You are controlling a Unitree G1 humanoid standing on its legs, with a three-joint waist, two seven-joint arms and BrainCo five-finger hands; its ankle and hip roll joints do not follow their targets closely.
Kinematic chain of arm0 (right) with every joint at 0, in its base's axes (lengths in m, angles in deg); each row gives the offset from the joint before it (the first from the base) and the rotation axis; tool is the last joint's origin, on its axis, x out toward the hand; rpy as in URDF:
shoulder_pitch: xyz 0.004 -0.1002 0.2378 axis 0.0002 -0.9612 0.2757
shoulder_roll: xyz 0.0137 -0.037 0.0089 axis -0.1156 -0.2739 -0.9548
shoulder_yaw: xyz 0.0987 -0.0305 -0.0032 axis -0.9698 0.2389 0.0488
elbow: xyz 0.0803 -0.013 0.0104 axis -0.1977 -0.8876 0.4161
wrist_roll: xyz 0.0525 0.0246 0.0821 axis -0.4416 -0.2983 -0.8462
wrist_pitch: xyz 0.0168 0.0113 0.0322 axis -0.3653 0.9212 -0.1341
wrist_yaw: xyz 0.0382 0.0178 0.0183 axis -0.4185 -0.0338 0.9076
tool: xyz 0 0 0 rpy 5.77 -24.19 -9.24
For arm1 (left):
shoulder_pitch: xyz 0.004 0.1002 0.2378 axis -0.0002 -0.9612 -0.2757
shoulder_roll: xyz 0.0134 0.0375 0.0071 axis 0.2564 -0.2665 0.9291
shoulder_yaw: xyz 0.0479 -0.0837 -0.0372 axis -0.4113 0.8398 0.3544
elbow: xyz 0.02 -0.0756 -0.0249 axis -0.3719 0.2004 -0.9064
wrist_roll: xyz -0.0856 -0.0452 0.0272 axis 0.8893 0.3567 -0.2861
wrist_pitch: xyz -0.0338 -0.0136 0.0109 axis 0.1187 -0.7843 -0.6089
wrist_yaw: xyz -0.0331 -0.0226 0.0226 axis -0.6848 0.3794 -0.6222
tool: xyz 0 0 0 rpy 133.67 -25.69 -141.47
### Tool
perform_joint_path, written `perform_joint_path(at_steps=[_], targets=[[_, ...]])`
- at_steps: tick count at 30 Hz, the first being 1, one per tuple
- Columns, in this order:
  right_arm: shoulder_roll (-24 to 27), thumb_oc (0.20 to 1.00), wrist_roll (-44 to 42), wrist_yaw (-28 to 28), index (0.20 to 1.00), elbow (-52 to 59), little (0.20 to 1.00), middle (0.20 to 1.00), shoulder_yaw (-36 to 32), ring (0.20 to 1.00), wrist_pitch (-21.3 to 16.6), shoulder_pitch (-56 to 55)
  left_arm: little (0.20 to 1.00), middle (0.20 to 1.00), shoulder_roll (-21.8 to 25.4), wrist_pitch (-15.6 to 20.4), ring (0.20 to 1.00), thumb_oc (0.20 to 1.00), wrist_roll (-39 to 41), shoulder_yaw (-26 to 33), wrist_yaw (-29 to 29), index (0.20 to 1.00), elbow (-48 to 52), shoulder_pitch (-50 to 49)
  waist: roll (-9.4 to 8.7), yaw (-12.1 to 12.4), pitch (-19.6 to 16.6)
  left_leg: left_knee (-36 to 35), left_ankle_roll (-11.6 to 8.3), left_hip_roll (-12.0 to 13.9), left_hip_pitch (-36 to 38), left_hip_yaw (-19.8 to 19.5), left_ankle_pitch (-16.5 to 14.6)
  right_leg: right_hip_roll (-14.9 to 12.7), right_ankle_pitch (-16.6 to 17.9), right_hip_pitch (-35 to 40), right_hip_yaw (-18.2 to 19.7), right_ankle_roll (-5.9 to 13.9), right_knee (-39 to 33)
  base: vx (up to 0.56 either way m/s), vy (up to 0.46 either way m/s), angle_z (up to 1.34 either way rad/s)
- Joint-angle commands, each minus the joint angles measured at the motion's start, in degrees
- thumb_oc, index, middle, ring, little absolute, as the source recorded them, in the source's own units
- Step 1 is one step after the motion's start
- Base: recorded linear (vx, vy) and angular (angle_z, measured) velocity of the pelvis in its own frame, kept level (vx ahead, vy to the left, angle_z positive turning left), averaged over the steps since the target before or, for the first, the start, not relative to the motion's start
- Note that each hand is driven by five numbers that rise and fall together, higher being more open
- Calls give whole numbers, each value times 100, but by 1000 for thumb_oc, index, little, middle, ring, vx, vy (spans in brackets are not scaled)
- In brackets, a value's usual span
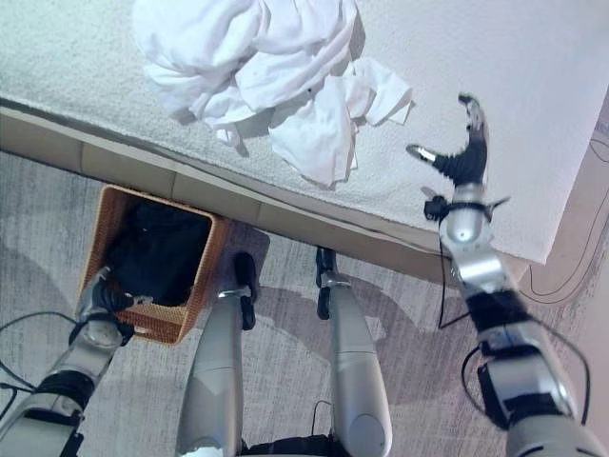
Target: Pick up clothes into the bucket
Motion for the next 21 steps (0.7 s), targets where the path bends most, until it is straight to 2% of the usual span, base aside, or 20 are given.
perform_joint_path(at_steps=[1, 4, 5, 6, 7, 8, 9, 10, 11, 13, 15, 16, 21], targets=[[349, 1000, -56, 1, 1000, -464, 1000, 1000, 255, 1000, 66, 445, 1000, 1000, 124, 30, 1000, 1000, -259, 37, 146, 1000, 204, -283, 117, 149, -103, -21, 51, -237, 257, -231, -184, -335, -291, 515, 54, 391, -136, -7, -49, 12], [467, 1000, -204, 210, 1000, -1345, 1000, 1000, 704, 1000, 293, 1149, 1000, 1000, -155, 258, 1000, 1000, 275, 63, 220, 1000, 492, -489, 188, 296, -103, -164, 18, -312, 297, -293, -88, -389, -310, 563, -22, 363, -124, -12, -56, 21], [455, 1000, -306, 386, 1000, -2114, 1000, 1000, 937, 1000, 461, 1531, 1000, 1000, -377, 436, 1000, 1000, 768, 93, 198, 1000, 587, -571, 243, 395, -103, -236, -5, -359, 291, -337, -23, -428, -302, 574, -80, 349, -125, -15, -53, 22], [453, 1000, -312, 389, 1000, -2131, 1000, 1000, 954, 1000, 453, 1551, 1000, 1000, -383, 437, 1000, 1000, 769, 100, 198, 1000, 588, -573, 248, 384, -103, -237, -5, -360, 289, -341, -22, -429, -303, 573, -84, 349, -126, -25, -83, 28], [476, 1000, -298, 672, 1000, -2851, 1000, 1000, 1320, 1000, 639, 1938, 1000, 1000, -615, 551, 1000, 1000, 1148, 22, 143, 1000, 655, -630, 314, 480, -103, -368, -29, -407, 290, -407, 77, -468, -286, 578, -155, 328, -143, -14, -47, 25], [476, 1000, -302, 675, 1000, -2863, 1000, 1000, 1334, 1000, 634, 1953, 1000, 1000, -620, 552, 1000, 1000, 1148, 26, 143, 1000, 654, -629, 320, 471, -103, -370, -29, -409, 289, -411, 79, -469, -285, 578, -160, 328, -145, 55, -114, 36], [467, 1000, 6, 975, 1000, -3470, 1000, 1000, 1837, 1000, 819, 2243, 1000, 1000, -753, 641, 1000, 1000, 1370, -106, 65, 1000, 722, -671, 376, 569, -103, -429, -62, -433, 408, -501, -42, -475, -472, 686, -197, 344, -71, -9, -54, 35], [482, 1000, 2, 975, 1000, -3480, 1000, 1000, 1838, 1000, 812, 2302, 1000, 1000, -752, 642, 1000, 1000, 1370, -89, 67, 1000, 728, -625, 379, 550, -103, -488, -46, -448, 274, -488, 159, -495, -287, 575, -233, 310, -155, 65, -90, 39], [437, 1000, 209, 1209, 1000, -3742, 1000, 1000, 2130, 1000, 917, 2394, 1000, 1000, -825, 666, 1000, 1000, 1452, -172, 4, 1000, 733, -668, 414, 597, -103, -494, -65, -455, 403, -545, 1, -506, -473, 686, -250, 334, -66, -10, -54, 29], [356, 1000, 324, 1540, 1000, -4089, 1000, 1000, 2381, 1000, 1073, 2586, 1000, 1000, -926, 689, 1000, 1000, 1468, -346, -116, 1000, 776, -633, 475, 648, -103, -632, -79, -510, 389, -634, 104, -544, -469, 694, -314, 314, -104, 20, -114, 25], [120, 1000, 461, 1693, 1000, -4713, 1000, 1000, 2386, 1000, 1214, 2675, 1000, 1000, -1099, 659, 1000, 1000, 1462, -675, -267, 1000, 844, -590, 602, 741, -103, -829, -106, -565, 380, -745, 257, -616, -457, 662, -401, 302, -132, -18, -101, 20], [122, 1000, 461, 1695, 1000, -4720, 1000, 1000, 2387, 1000, 1209, 2679, 1000, 1000, -1099, 659, 1000, 1000, 1463, -678, -267, 1000, 842, -586, 606, 740, -103, -833, -107, -565, 381, -748, 260, -617, -456, 663, -405, 302, -134, -2, -42, 35], [-76, 1000, 893, 1792, 1000, -5385, 1000, 1000, 2234, 1000, 1405, 2499, 1000, 1000, -1208, 655, 1000, 1000, 1411, -1086, -396, 1000, 1067, -402, 907, 880, -103, -1175, -116, -647, 401, -898, 473, -704, -498, 612, -543, 301, -103, -4, -45, 24]])
